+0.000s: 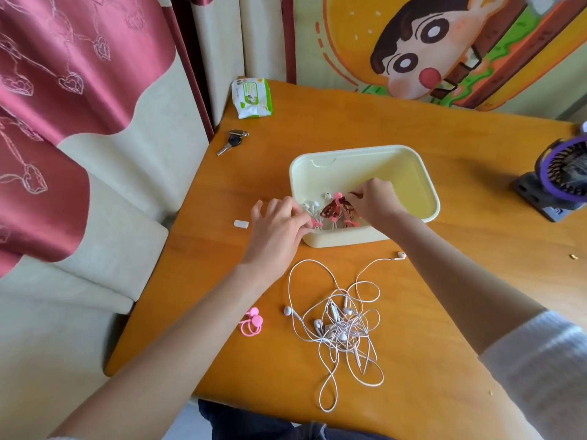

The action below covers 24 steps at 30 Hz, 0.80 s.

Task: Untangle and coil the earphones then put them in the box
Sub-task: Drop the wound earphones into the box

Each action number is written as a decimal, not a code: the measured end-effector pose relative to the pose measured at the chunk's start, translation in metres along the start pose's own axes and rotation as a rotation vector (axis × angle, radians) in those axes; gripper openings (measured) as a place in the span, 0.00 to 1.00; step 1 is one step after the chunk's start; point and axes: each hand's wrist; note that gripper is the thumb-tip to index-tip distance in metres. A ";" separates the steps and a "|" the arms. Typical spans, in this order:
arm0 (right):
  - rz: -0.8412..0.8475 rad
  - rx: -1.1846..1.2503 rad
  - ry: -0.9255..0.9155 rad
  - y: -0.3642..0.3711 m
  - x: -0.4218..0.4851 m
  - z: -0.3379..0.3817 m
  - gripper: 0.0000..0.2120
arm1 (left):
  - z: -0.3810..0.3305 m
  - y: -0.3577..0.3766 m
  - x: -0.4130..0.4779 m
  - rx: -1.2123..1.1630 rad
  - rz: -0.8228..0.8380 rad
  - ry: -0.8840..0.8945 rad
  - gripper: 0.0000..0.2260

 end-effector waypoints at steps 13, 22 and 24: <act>0.187 -0.125 0.024 0.018 -0.001 0.007 0.10 | 0.001 0.007 -0.003 -0.064 -0.022 0.011 0.02; -0.123 0.259 -0.339 0.028 -0.110 0.014 0.05 | -0.008 0.021 -0.060 -0.171 0.027 -0.061 0.09; 0.082 0.177 -0.344 0.044 -0.137 0.003 0.08 | -0.010 0.033 -0.082 -0.186 0.166 -0.072 0.08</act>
Point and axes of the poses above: each hand's wrist, its own x-axis towards the middle knuckle, its own y-axis out of the palm, z = x × y, and after that the axes turned 1 degree about -z, right-handed
